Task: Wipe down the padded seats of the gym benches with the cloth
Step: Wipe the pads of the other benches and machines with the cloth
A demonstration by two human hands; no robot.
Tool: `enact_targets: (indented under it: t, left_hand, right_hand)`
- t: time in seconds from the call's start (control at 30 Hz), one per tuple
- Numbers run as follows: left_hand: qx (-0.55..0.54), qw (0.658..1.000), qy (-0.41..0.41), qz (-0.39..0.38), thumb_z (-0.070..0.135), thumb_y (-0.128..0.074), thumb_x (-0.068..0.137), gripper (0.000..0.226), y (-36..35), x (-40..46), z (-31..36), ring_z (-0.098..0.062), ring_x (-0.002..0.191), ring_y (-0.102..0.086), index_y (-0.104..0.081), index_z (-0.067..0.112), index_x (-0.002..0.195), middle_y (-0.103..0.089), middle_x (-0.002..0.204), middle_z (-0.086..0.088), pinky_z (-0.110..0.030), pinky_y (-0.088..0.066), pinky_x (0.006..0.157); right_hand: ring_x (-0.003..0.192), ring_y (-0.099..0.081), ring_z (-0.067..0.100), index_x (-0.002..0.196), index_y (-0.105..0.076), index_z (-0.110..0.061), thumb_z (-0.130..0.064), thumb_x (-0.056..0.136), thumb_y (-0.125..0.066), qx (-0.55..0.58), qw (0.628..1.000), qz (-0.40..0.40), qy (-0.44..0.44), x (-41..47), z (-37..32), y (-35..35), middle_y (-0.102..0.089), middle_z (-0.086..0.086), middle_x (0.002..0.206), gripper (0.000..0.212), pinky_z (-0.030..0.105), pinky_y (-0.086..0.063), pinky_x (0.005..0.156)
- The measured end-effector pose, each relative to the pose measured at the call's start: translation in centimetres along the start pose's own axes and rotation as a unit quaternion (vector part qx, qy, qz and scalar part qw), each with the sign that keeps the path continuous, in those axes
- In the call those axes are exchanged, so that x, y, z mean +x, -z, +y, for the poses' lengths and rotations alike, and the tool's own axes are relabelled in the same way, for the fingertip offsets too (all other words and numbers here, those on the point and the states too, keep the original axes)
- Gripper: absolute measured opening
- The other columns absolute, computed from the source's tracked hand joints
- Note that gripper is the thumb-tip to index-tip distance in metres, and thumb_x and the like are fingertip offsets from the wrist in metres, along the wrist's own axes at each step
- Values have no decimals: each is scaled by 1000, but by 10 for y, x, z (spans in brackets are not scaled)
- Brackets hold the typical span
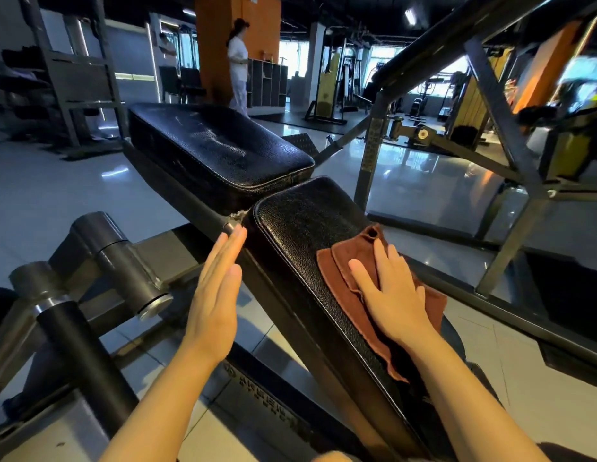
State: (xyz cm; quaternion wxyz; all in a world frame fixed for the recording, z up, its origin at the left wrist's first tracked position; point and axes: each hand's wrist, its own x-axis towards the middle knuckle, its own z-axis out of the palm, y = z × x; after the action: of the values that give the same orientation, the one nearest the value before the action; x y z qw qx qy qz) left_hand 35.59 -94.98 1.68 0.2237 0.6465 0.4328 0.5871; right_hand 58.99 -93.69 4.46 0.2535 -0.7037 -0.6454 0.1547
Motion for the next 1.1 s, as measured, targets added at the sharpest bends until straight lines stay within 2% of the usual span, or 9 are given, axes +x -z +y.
enact_targets:
  t: [0.17,0.27,0.4,0.47,0.57,0.7,0.9,1.03,1.1]
  left_hand:
    - [-5,1000,5,-11,52,-21,91,49,-1,-2,0,9,143,-11,-25,43,138,-20,152,26,-11,-7,116]
    - [22,1000,-1,-14,53,-20,92,49,-4,-4,-1,7,145,-7,-20,43,140,-15,153,27,-13,-4,117]
    - [33,999,-5,-18,54,-19,93,49,-4,-4,-3,7,145,-6,-18,44,141,-12,153,31,-15,-4,118]
    - [40,999,-10,-16,52,-20,94,48,-3,-3,-3,6,145,-6,-18,44,141,-12,153,35,-15,-4,118]
    - [63,998,-25,-18,47,-20,96,46,-4,-5,-2,4,146,-6,-17,43,142,-11,153,36,-15,-4,118]
    - [87,995,-38,-17,45,-18,97,46,-6,-5,-2,2,147,-3,-15,43,143,-9,154,29,-13,-2,117]
    - [115,993,-13,-13,50,-13,94,51,-14,-9,1,3,146,3,-7,42,144,-5,160,18,-15,3,118]
    - [162,987,2,-16,55,-13,92,57,-16,-15,12,3,146,6,-4,39,146,1,158,19,-6,7,111]
    - [168,986,-1,-24,56,-15,91,58,-16,-24,20,1,147,5,-8,38,146,-1,157,19,-13,4,114]
  right_hand:
    - [147,18,6,146,14,-47,-79,70,-2,-14,1000,-10,19,-67,-2,-12,16,-16,161,85,48,11,120]
    - [144,27,6,143,20,-48,-80,74,-2,-55,997,-14,56,-69,-25,-17,26,-18,157,79,49,18,116]
    - [148,19,14,153,8,-39,-80,80,-7,-44,992,-2,115,-6,-70,-12,17,-9,162,84,54,22,114]
    - [150,11,18,155,1,-36,-78,86,-13,-19,994,3,111,34,-81,-5,10,-4,164,82,57,17,115]
    - [151,0,24,156,-6,-36,-79,87,-16,-1,999,15,41,67,-58,1,0,-2,165,82,65,4,115]
    - [147,-18,32,154,-12,-35,-79,87,-13,-6,995,34,-93,50,7,0,-17,2,162,81,70,-8,111]
    - [149,-6,28,156,-4,-29,-68,94,-12,-9,978,26,-206,-23,52,-13,-6,3,164,74,66,-4,114]
    - [151,3,26,156,1,-28,-59,98,-10,-4,975,25,-223,-76,44,-24,3,3,164,66,62,0,117]
    - [151,6,26,155,4,-28,-58,97,-6,-19,976,38,-214,-102,34,-32,6,2,164,67,58,3,118]
